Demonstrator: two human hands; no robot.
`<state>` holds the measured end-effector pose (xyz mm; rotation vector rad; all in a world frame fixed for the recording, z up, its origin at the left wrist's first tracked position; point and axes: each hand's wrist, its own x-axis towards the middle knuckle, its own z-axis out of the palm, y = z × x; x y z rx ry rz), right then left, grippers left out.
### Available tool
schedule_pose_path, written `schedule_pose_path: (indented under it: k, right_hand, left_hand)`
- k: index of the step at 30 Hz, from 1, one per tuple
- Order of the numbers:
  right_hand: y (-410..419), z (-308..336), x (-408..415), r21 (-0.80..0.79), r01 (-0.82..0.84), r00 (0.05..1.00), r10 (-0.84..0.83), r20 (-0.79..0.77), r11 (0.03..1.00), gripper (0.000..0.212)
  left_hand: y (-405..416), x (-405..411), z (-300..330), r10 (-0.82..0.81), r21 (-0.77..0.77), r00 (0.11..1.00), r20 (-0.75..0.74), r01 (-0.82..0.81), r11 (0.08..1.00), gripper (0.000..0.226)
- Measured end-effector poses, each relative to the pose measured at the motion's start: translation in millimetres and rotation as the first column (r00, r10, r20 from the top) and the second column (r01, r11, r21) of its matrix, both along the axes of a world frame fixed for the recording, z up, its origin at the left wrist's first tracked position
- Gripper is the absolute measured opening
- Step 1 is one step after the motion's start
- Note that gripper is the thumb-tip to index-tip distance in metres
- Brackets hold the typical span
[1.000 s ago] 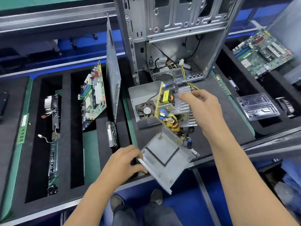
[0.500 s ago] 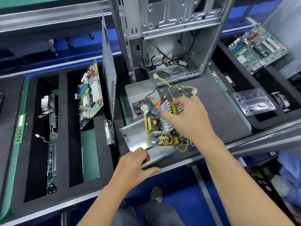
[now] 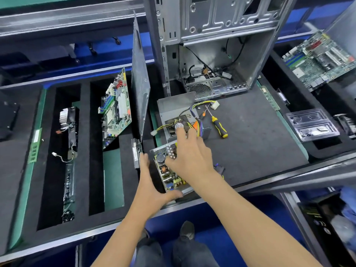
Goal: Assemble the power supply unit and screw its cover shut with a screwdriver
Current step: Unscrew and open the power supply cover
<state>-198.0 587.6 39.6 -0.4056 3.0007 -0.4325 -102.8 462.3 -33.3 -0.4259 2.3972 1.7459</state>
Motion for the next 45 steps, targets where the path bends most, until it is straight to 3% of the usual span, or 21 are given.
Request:
schedule_pose_path:
  k: [5, 10, 13, 15, 18, 19, 21, 23, 25, 28, 32, 34, 36, 41, 45]
  right_hand:
    - [-4.8, -18.8, 0.5, 0.105, 0.014, 0.998, -0.007, -0.067, 0.994, 0.072]
    - [-5.1, -26.5, 6.9, 0.081, 0.026, 0.999, -0.022, -0.041, 0.996, 0.073]
    - [-3.7, -22.7, 5.7, 0.087, 0.033, 0.999, -0.034, 0.019, 0.996, 0.079]
    - [2.8, -12.7, 0.5, -0.015, 0.061, 0.998, -0.061, -0.003, 0.998, 0.079]
    - [22.6, 2.9, -34.6, -0.278, 0.215, 0.943, -0.274, -0.191, 0.936, 0.062]
    - [29.6, 5.9, -52.2, -0.271, 0.289, 0.929, -0.337, -0.152, 0.918, 0.061]
    - [36.5, 7.7, -82.9, -0.100, 0.384, 0.923, -0.379, 0.061, 0.918, 0.070]
    - [33.7, 3.6, -98.0, 0.015, 0.329, 0.914, -0.322, 0.248, 0.944, 0.078]
    - [27.2, -3.6, -103.4, 0.033, 0.262, 0.926, -0.261, 0.274, 0.964, 0.075]
    - [23.1, -8.1, -109.1, -0.009, 0.284, 0.938, -0.276, 0.211, 0.959, 0.050]
    - [46.3, -7.2, -103.2, -0.259, 0.388, 0.913, -0.329, 0.244, 0.885, 0.016]
    - [70.3, -6.7, -97.5, -0.393, 0.450, 0.889, -0.364, 0.276, 0.802, 0.015]
    - [97.3, -11.7, -90.1, -0.458, 0.510, 0.858, -0.387, 0.338, 0.728, 0.019]
    - [145.4, -45.0, -82.1, -0.414, 0.630, 0.766, -0.438, 0.471, 0.657, 0.034]
    - [154.4, -58.9, -90.6, -0.471, 0.623, 0.747, -0.296, 0.596, 0.625, 0.030]
  left_hand:
    - [-4.4, -5.2, -5.0, -0.062, 0.010, 0.998, 0.033, 0.062, 0.998, 0.147]
    - [-6.0, -6.9, -11.1, -0.034, -0.019, 0.999, -0.018, 0.034, 0.999, 0.143]
    - [-3.4, -8.6, -8.1, 0.013, -0.186, 0.988, -0.156, -0.042, 0.982, 0.130]
    - [-2.4, -10.8, -4.2, -0.010, -0.328, 0.959, -0.282, -0.086, 0.941, 0.113]
    - [0.9, -19.1, 8.0, -0.135, -0.482, 0.915, -0.380, -0.071, 0.873, 0.092]
    - [2.0, -22.4, 11.3, -0.178, -0.536, 0.903, -0.391, -0.066, 0.842, 0.092]
    - [4.2, -29.6, 17.8, -0.216, -0.617, 0.911, -0.351, -0.052, 0.785, 0.103]
    - [5.5, -39.0, 21.7, -0.231, -0.684, 0.941, -0.246, 0.000, 0.730, 0.118]
    - [7.0, -47.7, 22.5, -0.289, -0.760, 0.951, -0.113, 0.105, 0.641, 0.130]
    - [8.8, -57.0, 16.6, -0.343, -0.766, 0.939, -0.018, 0.208, 0.609, 0.133]
    - [8.5, -63.5, 10.9, -0.360, -0.680, 0.919, -0.161, 0.161, 0.715, 0.104]
    - [12.1, -67.7, 11.2, -0.421, -0.661, 0.882, -0.210, 0.190, 0.726, 0.094]
    - [18.3, -74.1, 11.7, -0.513, -0.656, 0.843, -0.160, 0.297, 0.694, 0.091]
    - [29.0, -87.1, 8.2, -0.605, -0.668, 0.790, -0.099, 0.398, 0.628, 0.086]
    - [29.2, -87.9, 5.4, -0.606, -0.666, 0.790, -0.091, 0.404, 0.627, 0.087]
